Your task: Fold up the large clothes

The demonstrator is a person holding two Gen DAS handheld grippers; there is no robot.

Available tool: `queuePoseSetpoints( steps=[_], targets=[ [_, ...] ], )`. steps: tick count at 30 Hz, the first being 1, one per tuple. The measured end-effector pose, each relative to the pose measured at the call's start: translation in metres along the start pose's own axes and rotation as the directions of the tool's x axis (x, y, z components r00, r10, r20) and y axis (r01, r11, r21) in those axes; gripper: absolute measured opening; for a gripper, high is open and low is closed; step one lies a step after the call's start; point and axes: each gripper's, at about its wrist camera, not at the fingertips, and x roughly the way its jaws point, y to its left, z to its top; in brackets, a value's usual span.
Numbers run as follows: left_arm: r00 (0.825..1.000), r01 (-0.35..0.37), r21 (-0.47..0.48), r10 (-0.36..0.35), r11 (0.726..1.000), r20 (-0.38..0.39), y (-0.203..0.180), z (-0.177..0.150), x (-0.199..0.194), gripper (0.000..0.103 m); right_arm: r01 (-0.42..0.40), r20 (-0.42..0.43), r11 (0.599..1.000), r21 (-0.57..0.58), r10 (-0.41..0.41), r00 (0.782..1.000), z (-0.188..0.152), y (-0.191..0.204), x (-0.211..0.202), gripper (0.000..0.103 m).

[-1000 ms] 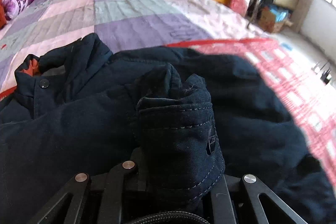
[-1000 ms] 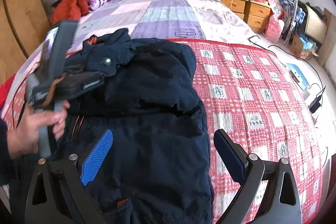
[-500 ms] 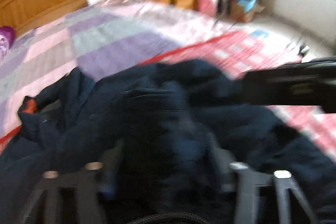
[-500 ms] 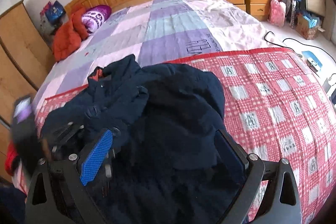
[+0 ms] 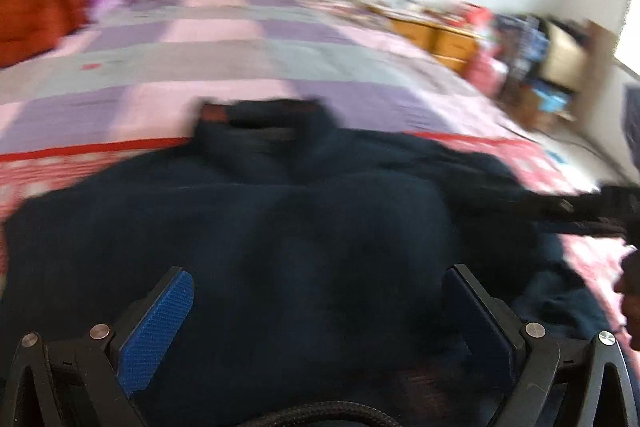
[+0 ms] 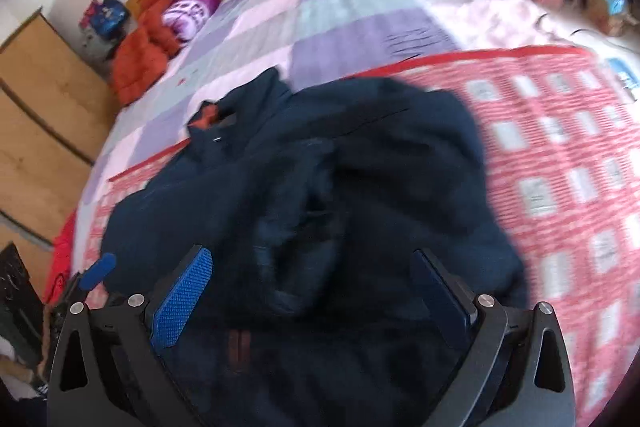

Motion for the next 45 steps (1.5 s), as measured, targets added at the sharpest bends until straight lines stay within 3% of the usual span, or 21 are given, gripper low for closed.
queuePoseSetpoints(
  steps=[2,5,6,9,11,13,16,20,24,25,26,27,29,33,38,41,43,45],
  targets=[
    [0.996,-0.085,-0.034,0.085,0.996,0.015,0.032,0.005,0.0,0.102,0.042,-0.038,0.998,-0.049,-0.044,0.998,-0.001,0.012,0.025,0.101],
    [0.975,-0.221,-0.09,0.222,0.971,-0.001,0.081,0.013,0.014,0.102,0.108,-0.126,0.989,-0.099,-0.121,0.985,-0.004,0.018,0.064,0.099],
    [0.967,-0.256,-0.132,0.254,0.958,-0.029,0.1,0.014,0.024,0.102,0.101,-0.115,0.986,-0.129,-0.116,0.987,-0.003,0.022,0.069,0.086],
    [0.941,-0.315,-0.241,0.267,0.918,-0.209,0.152,-0.002,0.066,0.102,0.09,-0.083,0.977,-0.191,-0.108,0.991,0.009,0.037,0.071,0.04],
    [0.945,-0.284,-0.302,0.214,0.91,-0.245,0.172,-0.016,0.082,0.103,0.099,-0.024,0.969,-0.227,-0.107,0.994,0.017,0.043,0.064,0.031],
    [0.945,-0.292,-0.289,0.229,0.912,-0.235,0.174,-0.014,0.089,0.103,0.134,0.043,0.962,-0.236,-0.128,0.991,0.024,0.039,0.058,0.029],
    [0.93,-0.336,-0.262,0.275,0.905,-0.244,0.18,-0.01,0.101,0.103,0.103,-0.034,0.975,-0.199,-0.112,0.993,0.023,0.024,0.079,0.03],
    [0.927,-0.333,-0.311,0.248,0.89,-0.281,0.19,-0.003,0.103,0.103,0.128,-0.012,0.966,-0.225,-0.134,0.991,0.019,0.023,0.081,0.03],
    [0.949,-0.294,-0.156,0.269,0.943,-0.165,0.162,0.009,0.078,0.103,0.171,0.048,0.969,-0.176,-0.165,0.985,0.018,0.012,0.068,0.029],
    [0.947,-0.3,-0.112,0.282,0.947,-0.152,0.158,0.009,0.079,0.103,0.179,0.07,0.969,-0.169,-0.17,0.983,0.017,0.01,0.063,0.029],
    [0.933,-0.314,-0.077,0.293,0.946,-0.207,0.16,0.005,0.093,0.103,0.187,0.082,0.971,-0.149,-0.176,0.981,0.014,0.004,0.062,0.029],
    [0.933,-0.284,-0.115,0.247,0.952,-0.262,0.167,0.002,0.106,0.103,0.185,0.073,0.973,-0.136,-0.176,0.982,0.011,-0.002,0.064,0.03],
    [0.933,-0.265,-0.204,0.197,0.942,-0.302,0.182,-0.001,0.117,0.103,0.172,0.047,0.976,-0.133,-0.167,0.985,0.009,-0.007,0.073,0.03],
    [0.922,-0.299,-0.162,0.241,0.941,-0.303,0.177,0.001,0.121,0.103,0.169,0.015,0.972,-0.162,-0.168,0.986,0.02,-0.008,0.083,0.03],
    [0.927,-0.284,-0.182,0.221,0.941,-0.304,0.182,-0.002,0.115,0.103,0.157,0.017,0.975,-0.154,-0.157,0.988,0.014,-0.015,0.074,0.03],
    [0.926,-0.306,-0.149,0.257,0.94,-0.276,0.167,0.003,0.091,0.103,0.16,0.011,0.974,-0.158,-0.16,0.987,0.016,-0.013,0.063,0.031],
    [0.946,-0.297,-0.09,0.28,0.951,-0.162,0.149,0.01,0.056,0.103,0.234,0.1,0.957,-0.173,-0.219,0.971,0.016,-0.006,0.032,0.047],
    [0.96,-0.277,-0.039,0.274,0.96,-0.064,0.127,0.017,0.027,0.103,0.338,0.225,0.921,-0.192,-0.294,0.929,0.013,0.002,-0.002,0.079]
  ],
)
